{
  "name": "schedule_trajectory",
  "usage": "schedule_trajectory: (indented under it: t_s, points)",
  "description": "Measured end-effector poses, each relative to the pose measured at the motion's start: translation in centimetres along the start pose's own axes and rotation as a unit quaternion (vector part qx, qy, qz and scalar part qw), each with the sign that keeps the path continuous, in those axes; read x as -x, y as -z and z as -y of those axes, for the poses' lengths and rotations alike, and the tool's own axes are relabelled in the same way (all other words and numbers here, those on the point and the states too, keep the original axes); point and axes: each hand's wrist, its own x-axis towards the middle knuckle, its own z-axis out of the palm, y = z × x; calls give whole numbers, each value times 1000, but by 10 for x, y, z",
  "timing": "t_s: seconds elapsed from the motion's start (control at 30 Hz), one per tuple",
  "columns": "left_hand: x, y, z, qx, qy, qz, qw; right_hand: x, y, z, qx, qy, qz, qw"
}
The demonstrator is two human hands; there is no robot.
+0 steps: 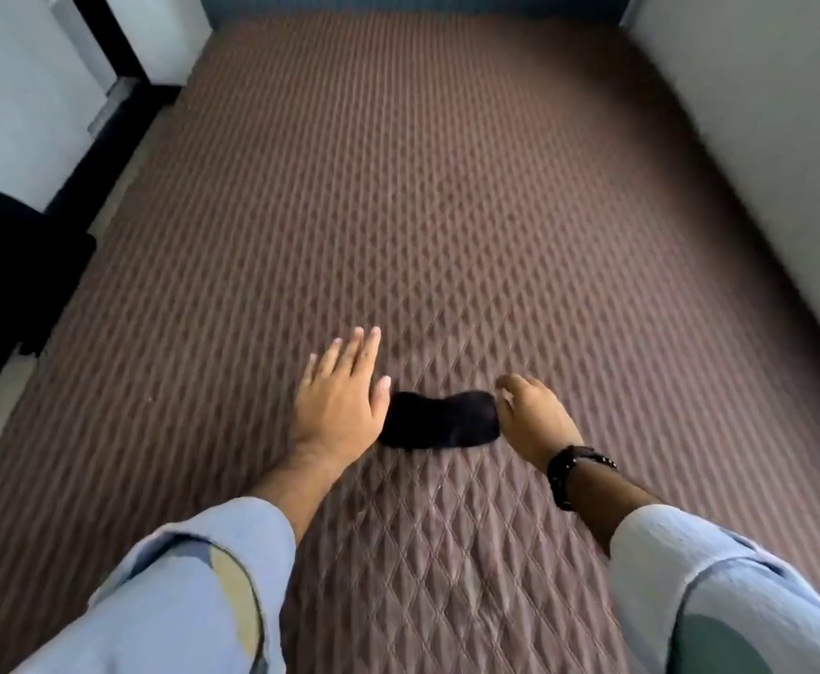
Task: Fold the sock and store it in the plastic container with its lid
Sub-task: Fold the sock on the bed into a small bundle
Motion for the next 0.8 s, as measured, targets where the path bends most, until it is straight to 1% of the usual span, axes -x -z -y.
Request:
schedule_trajectory:
  t_s: [0.1,0.13,0.2,0.27,0.33,0.4,0.43,0.47,0.53,0.57,0.63,0.7,0.73,0.8]
  points:
    - [-2,-65,11,29,86,92,992,-30,-50,-26,-48,-66,53,995]
    - [-2,-85,19,57,146,138,978,-40,-67,-31,-58,-86,76,992]
    - [-4,-120,35,118,249,206,939,-63,-100,-36,-89,-108,92,986]
    - [-8,-150,54,151,300,216,917,-86,-131,-41,-110,-114,84,984]
    - [-9,-176,67,177,334,192,906,-104,-158,-50,-134,-123,91,979]
    - [-12,-197,69,203,343,195,896,-114,-176,-60,-184,-139,112,967]
    - [-13,-210,68,232,357,200,883,-116,-182,-69,-194,-148,123,962]
    - [-13,-222,66,270,375,202,863,-117,-188,-80,-190,-154,135,960]
    - [-10,-247,62,310,407,229,828,-120,-200,-99,-141,-160,174,961]
    - [-5,-264,61,318,408,243,821,-120,-209,-110,-107,-161,189,963]
    - [2,-272,64,325,398,255,819,-116,-213,-118,-72,-148,202,965]
    - [9,-279,69,335,394,232,824,-113,-221,-123,-82,-133,191,969]
    - [11,-280,72,335,387,210,833,-112,-224,-124,-109,-121,177,971]
    - [14,-276,75,311,344,139,875,-107,-227,-117,-157,-83,108,978]
